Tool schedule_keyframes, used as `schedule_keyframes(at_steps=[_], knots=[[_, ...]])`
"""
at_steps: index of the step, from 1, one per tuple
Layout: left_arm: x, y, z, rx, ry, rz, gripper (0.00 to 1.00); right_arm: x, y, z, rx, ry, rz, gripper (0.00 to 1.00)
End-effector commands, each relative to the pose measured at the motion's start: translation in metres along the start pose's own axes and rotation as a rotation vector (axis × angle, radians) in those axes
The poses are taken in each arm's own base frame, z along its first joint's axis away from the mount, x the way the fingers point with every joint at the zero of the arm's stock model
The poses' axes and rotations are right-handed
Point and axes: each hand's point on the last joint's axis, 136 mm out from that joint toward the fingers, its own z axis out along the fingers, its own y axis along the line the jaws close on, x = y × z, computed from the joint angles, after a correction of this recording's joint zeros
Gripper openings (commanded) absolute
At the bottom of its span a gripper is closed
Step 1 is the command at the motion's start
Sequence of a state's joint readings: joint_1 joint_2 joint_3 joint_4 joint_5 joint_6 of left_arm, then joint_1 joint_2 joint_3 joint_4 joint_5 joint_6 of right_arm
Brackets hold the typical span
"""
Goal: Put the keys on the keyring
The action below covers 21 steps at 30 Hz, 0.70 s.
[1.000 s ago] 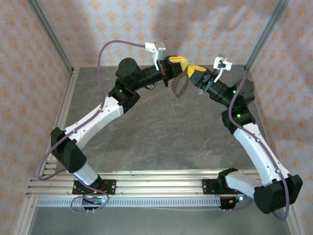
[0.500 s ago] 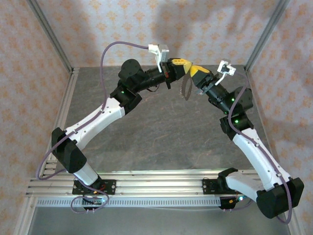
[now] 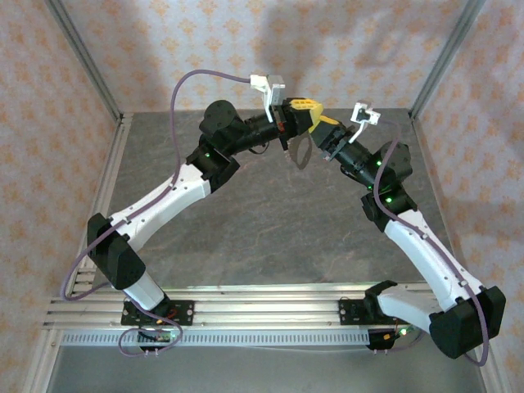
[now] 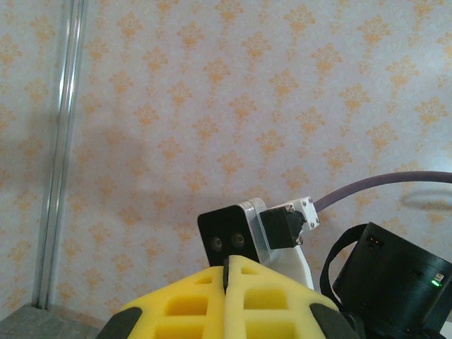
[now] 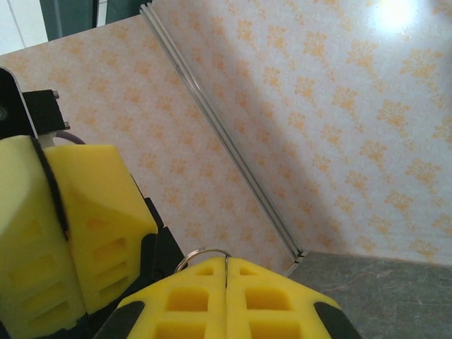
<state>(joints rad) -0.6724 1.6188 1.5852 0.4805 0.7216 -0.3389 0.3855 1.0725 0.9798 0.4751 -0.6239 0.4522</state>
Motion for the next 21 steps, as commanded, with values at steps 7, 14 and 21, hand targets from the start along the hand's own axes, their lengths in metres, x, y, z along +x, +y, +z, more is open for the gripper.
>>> schedule_keyframes(at_steps=[7,14,21], knots=[[-0.025,0.008,-0.010,-0.128,-0.034,0.056,0.07,-0.016,0.014,-0.007,-0.010,-0.042,-0.063,0.00],[-0.029,0.019,-0.022,-0.243,0.026,0.045,0.31,-0.013,0.007,-0.011,0.028,-0.037,-0.062,0.00],[-0.023,0.027,-0.029,-0.273,0.111,0.005,0.38,-0.009,0.002,-0.014,0.058,-0.025,-0.062,0.00]])
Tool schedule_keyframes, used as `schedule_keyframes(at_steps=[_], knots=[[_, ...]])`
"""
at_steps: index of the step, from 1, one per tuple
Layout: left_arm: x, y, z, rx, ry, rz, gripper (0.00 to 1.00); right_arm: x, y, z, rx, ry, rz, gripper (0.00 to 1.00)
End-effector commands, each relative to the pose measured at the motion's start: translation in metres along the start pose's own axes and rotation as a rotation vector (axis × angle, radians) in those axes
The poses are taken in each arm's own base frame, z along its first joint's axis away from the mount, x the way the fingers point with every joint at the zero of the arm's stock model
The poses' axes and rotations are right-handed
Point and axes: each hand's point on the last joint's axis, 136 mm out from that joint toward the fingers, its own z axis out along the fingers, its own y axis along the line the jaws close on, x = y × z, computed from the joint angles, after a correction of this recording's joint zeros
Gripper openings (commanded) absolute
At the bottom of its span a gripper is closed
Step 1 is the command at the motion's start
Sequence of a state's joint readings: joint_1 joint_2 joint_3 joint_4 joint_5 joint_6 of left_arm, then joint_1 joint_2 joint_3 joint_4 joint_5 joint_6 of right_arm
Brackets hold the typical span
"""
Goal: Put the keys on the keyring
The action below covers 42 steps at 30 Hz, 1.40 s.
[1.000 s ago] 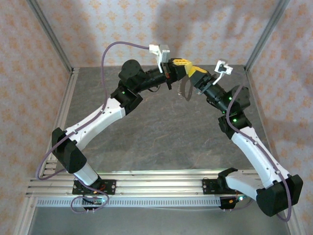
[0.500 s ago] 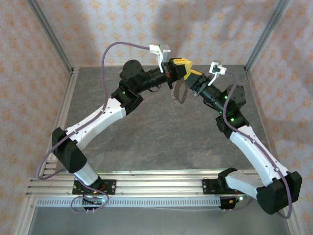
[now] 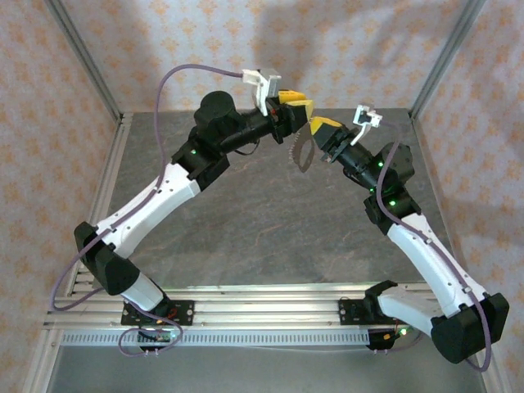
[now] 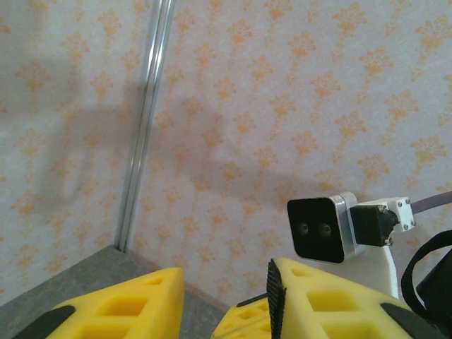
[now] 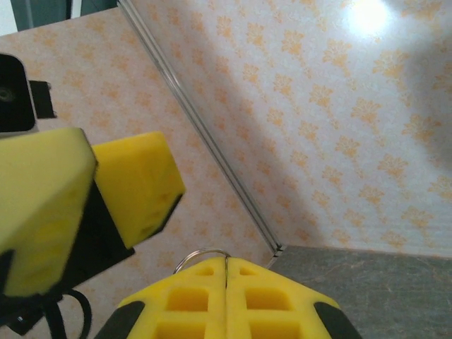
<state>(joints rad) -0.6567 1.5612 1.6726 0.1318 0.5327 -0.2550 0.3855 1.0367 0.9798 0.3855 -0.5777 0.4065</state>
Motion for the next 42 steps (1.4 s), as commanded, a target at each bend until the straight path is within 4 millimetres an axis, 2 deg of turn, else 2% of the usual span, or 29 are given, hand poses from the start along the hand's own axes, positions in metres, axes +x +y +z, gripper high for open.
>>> schedule_keyframes(at_steps=[1,5,14,22,26,35,42], knots=[[-0.012,-0.001,-0.010,-0.011,0.034,-0.001,0.39,-0.011,0.008,-0.007,-0.005,-0.036,-0.036,0.00],[-0.003,-0.005,-0.004,0.028,0.132,-0.034,0.41,-0.007,0.005,-0.007,0.004,-0.026,-0.032,0.00],[0.020,0.003,0.000,-0.023,0.339,-0.108,0.40,0.003,-0.002,-0.008,0.028,0.013,-0.040,0.00],[0.058,0.013,0.003,-0.050,0.511,-0.187,0.40,0.017,-0.013,-0.008,0.059,0.057,-0.045,0.00],[0.068,0.018,0.004,-0.068,0.537,-0.194,0.40,0.024,-0.018,-0.008,0.070,0.074,-0.043,0.00],[0.055,0.041,0.000,-0.083,0.448,-0.188,0.40,0.032,-0.010,-0.014,0.014,0.122,-0.047,0.00],[0.039,0.063,-0.005,-0.048,0.337,-0.171,0.41,0.016,0.002,-0.016,-0.091,0.140,-0.026,0.00]])
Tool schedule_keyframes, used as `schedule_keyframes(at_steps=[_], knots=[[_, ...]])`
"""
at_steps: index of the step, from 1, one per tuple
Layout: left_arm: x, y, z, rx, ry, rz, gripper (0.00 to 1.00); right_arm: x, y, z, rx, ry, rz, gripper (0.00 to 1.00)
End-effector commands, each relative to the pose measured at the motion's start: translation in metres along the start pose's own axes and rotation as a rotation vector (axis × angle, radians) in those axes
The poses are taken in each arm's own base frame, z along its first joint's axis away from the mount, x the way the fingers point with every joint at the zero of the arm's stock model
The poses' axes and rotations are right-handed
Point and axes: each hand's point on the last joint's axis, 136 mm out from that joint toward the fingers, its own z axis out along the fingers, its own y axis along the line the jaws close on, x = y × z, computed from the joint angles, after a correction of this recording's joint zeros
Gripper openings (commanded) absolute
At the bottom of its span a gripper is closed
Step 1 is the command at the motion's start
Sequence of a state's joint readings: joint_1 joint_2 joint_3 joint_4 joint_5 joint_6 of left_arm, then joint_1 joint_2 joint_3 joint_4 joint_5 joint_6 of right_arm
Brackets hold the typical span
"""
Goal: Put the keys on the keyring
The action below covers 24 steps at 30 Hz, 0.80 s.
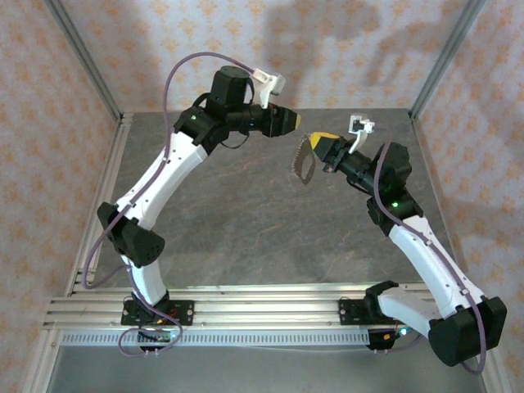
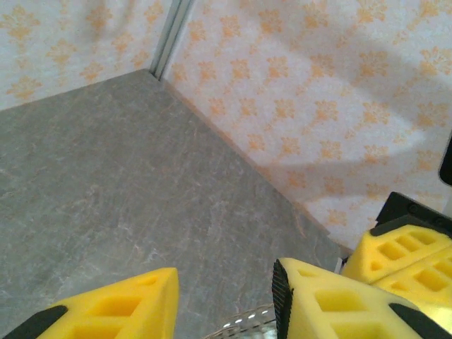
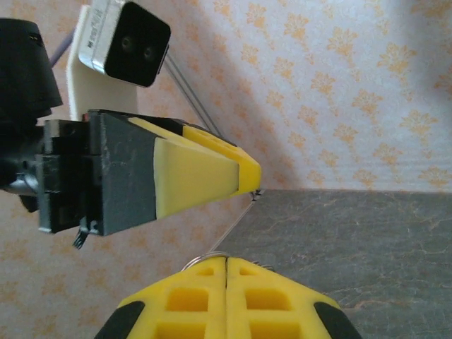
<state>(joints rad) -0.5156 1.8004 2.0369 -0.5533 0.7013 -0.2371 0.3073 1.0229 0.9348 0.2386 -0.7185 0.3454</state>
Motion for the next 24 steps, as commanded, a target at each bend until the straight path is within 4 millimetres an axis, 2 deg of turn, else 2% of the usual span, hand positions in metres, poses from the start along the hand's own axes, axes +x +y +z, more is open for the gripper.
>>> schedule_keyframes(at_steps=[1,9,16,18,24], knots=[[-0.037,-0.021,-0.025,0.091,-0.154,0.078,0.41,-0.026,0.033,-0.006,-0.146,-0.025,-0.039,0.00],[-0.058,-0.005,-0.037,0.188,-0.246,0.086,0.41,-0.045,0.044,-0.002,-0.273,0.006,0.001,0.00],[-0.062,-0.004,-0.043,0.238,-0.257,0.116,0.42,-0.056,0.052,0.005,-0.342,0.032,0.018,0.00],[-0.063,-0.003,-0.044,0.239,-0.262,0.117,0.42,-0.055,0.046,0.013,-0.344,0.047,0.035,0.00],[-0.065,0.000,-0.045,0.252,-0.267,0.110,0.42,-0.059,0.047,0.023,-0.402,0.069,0.076,0.00]])
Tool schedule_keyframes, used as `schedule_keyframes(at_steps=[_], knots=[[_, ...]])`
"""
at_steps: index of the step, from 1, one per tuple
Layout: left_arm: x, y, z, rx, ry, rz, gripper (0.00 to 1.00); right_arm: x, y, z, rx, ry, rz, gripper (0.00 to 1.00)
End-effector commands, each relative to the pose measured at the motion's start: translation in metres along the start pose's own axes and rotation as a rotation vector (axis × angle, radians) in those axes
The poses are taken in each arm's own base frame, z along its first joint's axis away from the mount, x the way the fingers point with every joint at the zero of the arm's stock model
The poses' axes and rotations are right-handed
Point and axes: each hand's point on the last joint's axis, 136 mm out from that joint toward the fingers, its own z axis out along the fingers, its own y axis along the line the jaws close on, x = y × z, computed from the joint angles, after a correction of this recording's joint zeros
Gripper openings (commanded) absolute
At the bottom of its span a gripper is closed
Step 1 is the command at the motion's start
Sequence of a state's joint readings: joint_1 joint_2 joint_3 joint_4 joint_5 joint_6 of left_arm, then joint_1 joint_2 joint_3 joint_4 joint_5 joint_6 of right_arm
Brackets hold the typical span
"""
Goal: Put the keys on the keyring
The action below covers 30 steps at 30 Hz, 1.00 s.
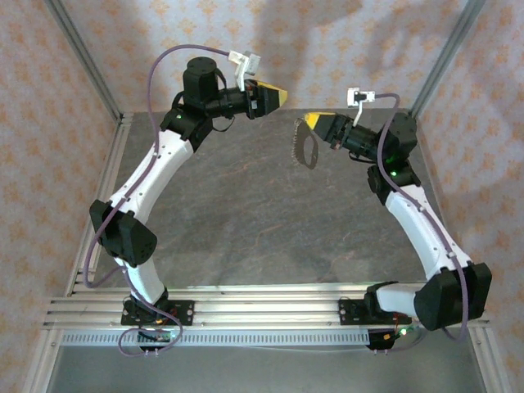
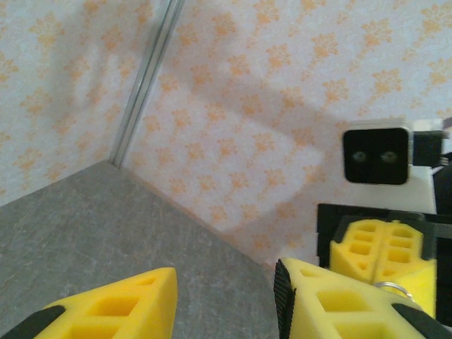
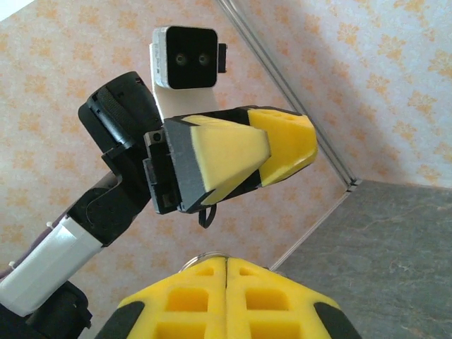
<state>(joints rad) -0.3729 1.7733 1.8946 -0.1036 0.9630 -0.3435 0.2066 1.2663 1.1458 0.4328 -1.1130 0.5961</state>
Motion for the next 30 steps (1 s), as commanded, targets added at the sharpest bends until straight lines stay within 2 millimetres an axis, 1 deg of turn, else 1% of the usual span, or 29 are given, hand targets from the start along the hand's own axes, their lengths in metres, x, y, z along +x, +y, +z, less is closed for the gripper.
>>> schedule_keyframes(at_steps=[1,4,9,13,21,27,30], knots=[[-0.016,-0.012,-0.010,0.045,-0.043,0.037,0.42,-0.019,0.028,0.002,-0.108,-0.015,-0.055,0.00],[-0.017,-0.007,-0.012,0.052,-0.052,0.021,0.42,-0.023,0.027,0.005,-0.117,-0.015,-0.044,0.00],[-0.027,0.005,-0.018,0.067,-0.116,-0.033,0.43,-0.029,0.032,0.008,-0.151,-0.011,-0.028,0.00],[-0.032,0.009,-0.023,0.087,-0.155,-0.073,0.43,-0.033,0.037,0.011,-0.183,-0.004,-0.014,0.00],[-0.039,-0.003,-0.034,0.130,-0.185,-0.073,0.44,-0.042,0.047,0.016,-0.236,-0.002,0.002,0.00],[-0.043,-0.016,-0.038,0.187,-0.178,-0.058,0.45,-0.037,0.061,0.025,-0.281,0.031,0.002,0.00],[-0.044,-0.022,-0.040,0.207,-0.166,-0.045,0.45,-0.033,0.065,0.031,-0.288,0.046,0.001,0.00]])
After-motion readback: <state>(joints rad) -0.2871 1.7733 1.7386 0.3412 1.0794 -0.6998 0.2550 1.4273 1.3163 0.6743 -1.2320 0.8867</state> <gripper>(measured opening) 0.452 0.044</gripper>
